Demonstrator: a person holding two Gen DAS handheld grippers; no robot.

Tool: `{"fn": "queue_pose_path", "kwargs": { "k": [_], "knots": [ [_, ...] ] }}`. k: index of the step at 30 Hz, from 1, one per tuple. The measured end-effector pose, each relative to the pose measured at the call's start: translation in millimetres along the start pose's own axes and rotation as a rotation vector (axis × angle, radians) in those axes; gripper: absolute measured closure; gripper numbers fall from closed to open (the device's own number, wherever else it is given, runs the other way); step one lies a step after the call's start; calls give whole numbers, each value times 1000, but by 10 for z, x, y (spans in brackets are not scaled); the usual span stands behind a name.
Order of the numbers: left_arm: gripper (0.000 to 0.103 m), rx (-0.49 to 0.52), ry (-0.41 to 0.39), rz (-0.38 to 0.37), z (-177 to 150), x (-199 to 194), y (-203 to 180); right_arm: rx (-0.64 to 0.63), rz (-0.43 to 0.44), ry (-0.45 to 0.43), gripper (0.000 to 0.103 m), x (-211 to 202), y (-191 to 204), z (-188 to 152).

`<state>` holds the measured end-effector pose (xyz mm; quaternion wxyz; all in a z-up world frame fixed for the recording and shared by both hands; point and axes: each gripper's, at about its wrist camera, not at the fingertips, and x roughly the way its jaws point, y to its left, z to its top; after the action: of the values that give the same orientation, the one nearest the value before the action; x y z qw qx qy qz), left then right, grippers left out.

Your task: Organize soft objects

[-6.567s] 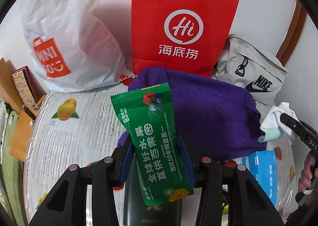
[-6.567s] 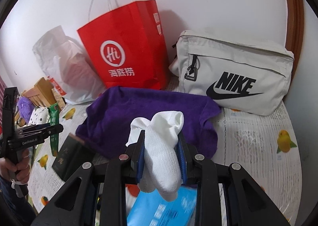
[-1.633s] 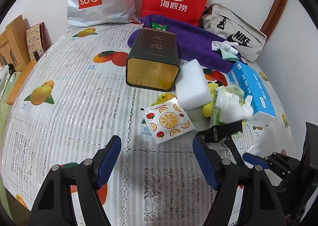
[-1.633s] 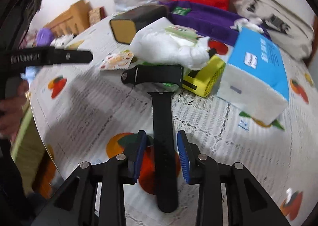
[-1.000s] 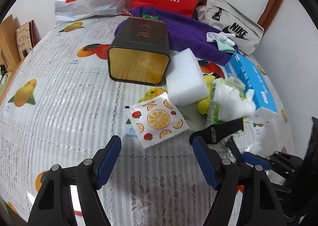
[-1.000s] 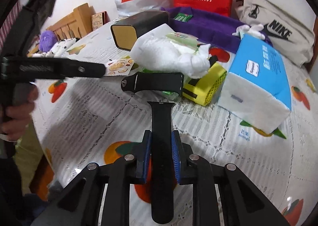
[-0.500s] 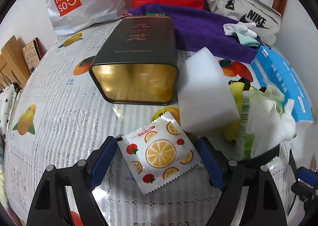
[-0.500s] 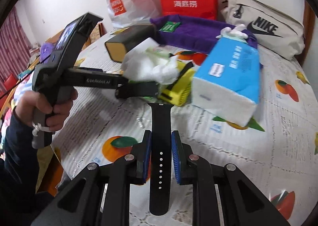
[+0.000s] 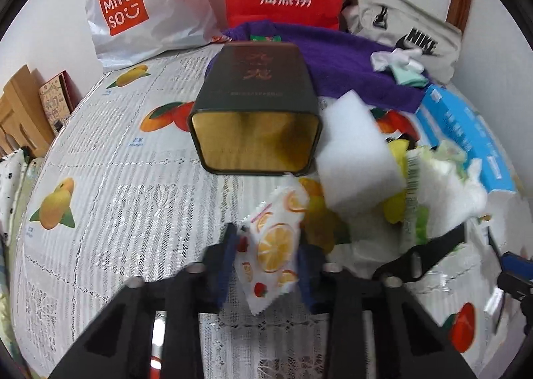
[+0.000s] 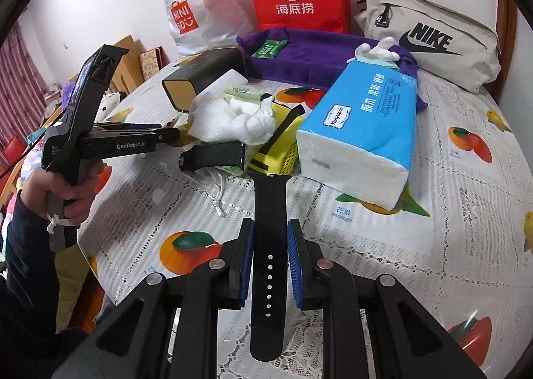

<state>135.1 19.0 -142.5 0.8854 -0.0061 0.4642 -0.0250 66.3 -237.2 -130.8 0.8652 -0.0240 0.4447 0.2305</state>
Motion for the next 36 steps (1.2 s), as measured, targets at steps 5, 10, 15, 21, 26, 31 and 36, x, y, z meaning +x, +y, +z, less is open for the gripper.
{"fn": "queue_pose_path", "kwargs": {
  "k": [5,10,15,21,26,31,36],
  "knots": [
    [88,2,0,-7,-10,-56,13,25,-18,7,83,-8,-79,-23],
    [93,-22,-15,-17,-33,-149,85,45,-43,4,83,-61,-145,-65],
    [95,-22,-39,-30,-61,-259,137,62,-65,-1,83,-120,-198,-76],
    [95,-28,-74,-36,-51,-435,180,62,-78,-8,83,-173,-190,-67],
    [95,-53,-73,-37,-39,-504,219,75,-85,-5,83,-171,-213,-63],
    [95,-43,-77,-36,-11,-577,198,91,-90,-6,83,-203,-261,-45],
    [95,-52,-85,-46,72,-627,210,104,-90,-25,83,-290,-293,2]
  ]
}}
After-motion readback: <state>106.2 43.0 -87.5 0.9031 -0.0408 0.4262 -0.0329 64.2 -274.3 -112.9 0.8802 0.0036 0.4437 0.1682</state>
